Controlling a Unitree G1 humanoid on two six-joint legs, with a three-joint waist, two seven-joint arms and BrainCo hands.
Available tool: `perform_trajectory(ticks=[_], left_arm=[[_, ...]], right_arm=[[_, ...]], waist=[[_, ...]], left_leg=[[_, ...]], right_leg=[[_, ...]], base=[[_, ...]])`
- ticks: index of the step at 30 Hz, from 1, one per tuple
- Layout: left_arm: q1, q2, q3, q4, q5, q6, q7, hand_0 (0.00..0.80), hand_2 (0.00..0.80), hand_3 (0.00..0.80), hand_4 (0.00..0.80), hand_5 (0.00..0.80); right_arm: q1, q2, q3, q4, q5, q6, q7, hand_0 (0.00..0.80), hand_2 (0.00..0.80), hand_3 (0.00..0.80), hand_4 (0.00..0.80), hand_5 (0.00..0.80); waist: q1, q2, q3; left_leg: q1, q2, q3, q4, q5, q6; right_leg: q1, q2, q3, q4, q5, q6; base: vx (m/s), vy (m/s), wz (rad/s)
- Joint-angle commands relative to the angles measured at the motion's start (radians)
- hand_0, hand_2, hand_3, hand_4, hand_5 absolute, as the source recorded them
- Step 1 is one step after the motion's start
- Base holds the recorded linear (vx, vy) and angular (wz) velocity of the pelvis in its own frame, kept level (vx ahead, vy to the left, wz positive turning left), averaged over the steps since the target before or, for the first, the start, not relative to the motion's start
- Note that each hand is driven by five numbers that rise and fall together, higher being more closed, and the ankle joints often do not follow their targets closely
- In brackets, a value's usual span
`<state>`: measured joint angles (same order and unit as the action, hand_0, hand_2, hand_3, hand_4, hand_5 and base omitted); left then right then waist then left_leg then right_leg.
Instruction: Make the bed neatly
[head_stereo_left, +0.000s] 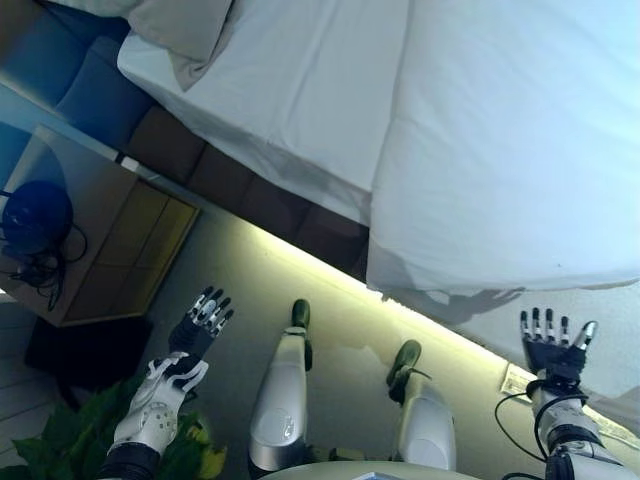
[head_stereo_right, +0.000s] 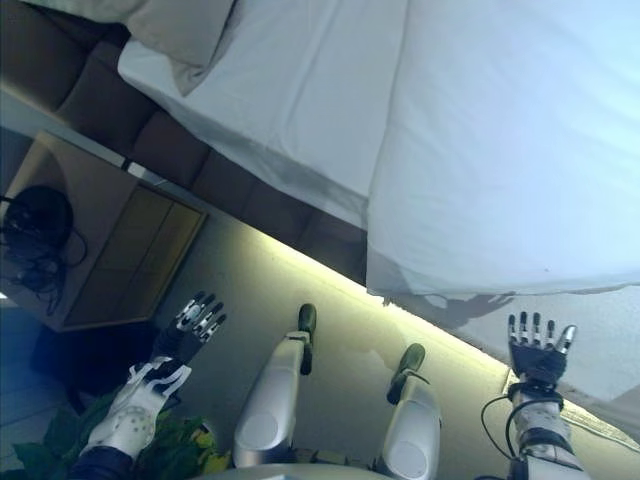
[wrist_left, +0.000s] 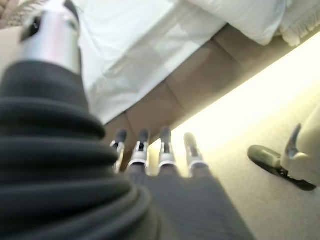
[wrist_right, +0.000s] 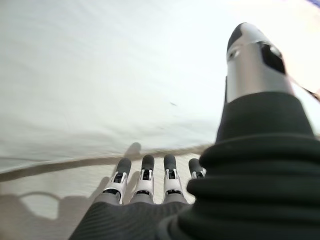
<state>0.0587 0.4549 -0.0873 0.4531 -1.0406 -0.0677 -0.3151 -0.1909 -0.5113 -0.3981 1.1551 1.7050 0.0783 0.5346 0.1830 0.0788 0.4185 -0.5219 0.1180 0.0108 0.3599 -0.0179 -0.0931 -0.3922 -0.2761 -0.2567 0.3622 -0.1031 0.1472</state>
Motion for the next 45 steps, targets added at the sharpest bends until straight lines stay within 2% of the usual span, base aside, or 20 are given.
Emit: perform_trajectory(ticks=[1,7,10,15,19,24,29,34,40,45], left_arm=[[-0.014,0.063,0.008,-0.039,-0.044,-0.048,-0.018,0.000,0.000,0.000,0.000,0.000],[-0.032,0.079,0.007,-0.068,-0.052,-0.074,-0.010,0.000,0.000,0.000,0.000,0.000],[-0.038,0.088,0.009,-0.083,-0.053,-0.082,-0.014,0.000,0.000,0.000,0.000,0.000],[-0.049,0.097,0.009,-0.138,-0.066,-0.078,-0.024,0.000,0.000,0.000,0.000,0.000],[-0.067,0.093,-0.001,-0.168,-0.056,-0.082,-0.041,0.000,0.000,0.000,0.000,0.000],[-0.091,0.087,-0.005,-0.193,-0.052,-0.091,-0.048,0.000,0.000,0.000,0.000,0.000],[-0.100,0.110,-0.006,-0.220,-0.065,-0.090,-0.043,0.000,0.000,0.000,0.000,0.000],[-0.103,0.122,-0.005,-0.244,-0.068,-0.084,-0.046,0.000,0.000,0.000,0.000,0.000],[-0.087,0.108,-0.007,-0.234,-0.066,-0.105,-0.050,0.000,0.000,0.000,0.000,0.000],[-0.089,0.104,-0.008,-0.208,-0.076,-0.126,-0.056,0.000,0.000,0.000,0.000,0.000]], right_arm=[[-0.016,-0.056,-0.054,0.020,0.098,0.026,0.036,0.000,0.000,0.000,0.000,0.000],[-0.072,-0.108,-0.056,0.029,0.129,-0.011,-0.005,0.000,0.000,0.000,0.000,0.000],[-0.075,-0.149,-0.078,0.051,0.177,0.008,-0.012,0.000,0.000,0.000,0.000,0.000],[-0.092,-0.175,-0.067,0.039,0.183,0.053,0.066,0.000,0.000,0.000,0.000,0.000],[-0.141,-0.178,-0.030,0.015,0.160,0.024,0.096,0.000,0.000,0.000,0.000,0.000],[-0.222,-0.214,-0.008,0.037,0.177,0.013,0.058,0.000,0.000,0.000,0.000,0.000],[-0.258,-0.243,0.011,0.044,0.190,0.007,-0.002,0.000,0.000,0.000,0.000,0.000],[-0.279,-0.246,0.041,0.013,0.185,-0.010,-0.024,0.000,0.000,0.000,0.000,0.000],[-0.227,-0.199,0.050,-0.026,0.232,0.009,-0.028,0.000,0.000,0.000,0.000,0.000],[-0.161,-0.161,0.025,0.011,0.267,0.029,-0.003,0.000,0.000,0.000,0.000,0.000]], waist=[[0.006,-0.005,0.012],[0.014,0.006,0.045],[0.016,0.011,0.059],[0.024,0.030,0.082],[0.035,0.046,0.090],[0.056,0.079,0.101],[0.067,0.093,0.101],[0.067,0.094,0.102],[0.060,0.082,0.102],[0.047,0.086,0.102]], left_leg=[[-0.114,0.059,-0.114,0.014,0.110,-0.093],[-0.151,0.041,-0.111,0.014,0.111,-0.092],[-0.171,0.035,-0.110,0.006,0.122,-0.091],[-0.193,0.003,-0.104,-0.021,0.142,-0.076],[-0.218,-0.013,-0.102,-0.029,0.156,-0.068],[-0.241,-0.036,-0.102,-0.039,0.166,-0.055],[-0.285,-0.059,-0.109,-0.023,0.168,-0.041],[-0.321,-0.070,-0.112,-0.019,0.174,-0.031],[-0.337,-0.074,-0.118,-0.012,0.171,-0.026],[-0.339,-0.074,-0.118,-0.009,0.168,-0.024]], right_leg=[[0.042,-0.102,0.042,-0.100,0.134,0.093],[-0.019,-0.120,0.041,-0.093,0.146,0.099],[-0.043,-0.129,0.039,-0.095,0.155,0.104],[-0.080,-0.143,0.039,-0.104,0.174,0.108],[-0.113,-0.160,0.035,-0.106,0.186,0.111],[-0.164,-0.188,0.038,-0.091,0.191,0.114],[-0.236,-0.207,0.053,-0.055,0.201,0.114],[-0.294,-0.202,0.064,-0.035,0.208,0.111],[-0.317,-0.196,0.068,-0.020,0.212,0.109],[-0.331,-0.193,0.074,-0.009,0.215,0.109]], base=[[-0.046,-0.004,0.04],[-0.052,-0.011,0.01],[-0.052,-0.020,0.04],[-0.065,-0.014,0.09],[-0.036,0.003,0.05],[-0.019,0.041,0.13],[-0.001,0.021,0.09],[0.008,0.009,0.11],[0.011,0.012,0.03],[-0.003,0.028,0.00]])
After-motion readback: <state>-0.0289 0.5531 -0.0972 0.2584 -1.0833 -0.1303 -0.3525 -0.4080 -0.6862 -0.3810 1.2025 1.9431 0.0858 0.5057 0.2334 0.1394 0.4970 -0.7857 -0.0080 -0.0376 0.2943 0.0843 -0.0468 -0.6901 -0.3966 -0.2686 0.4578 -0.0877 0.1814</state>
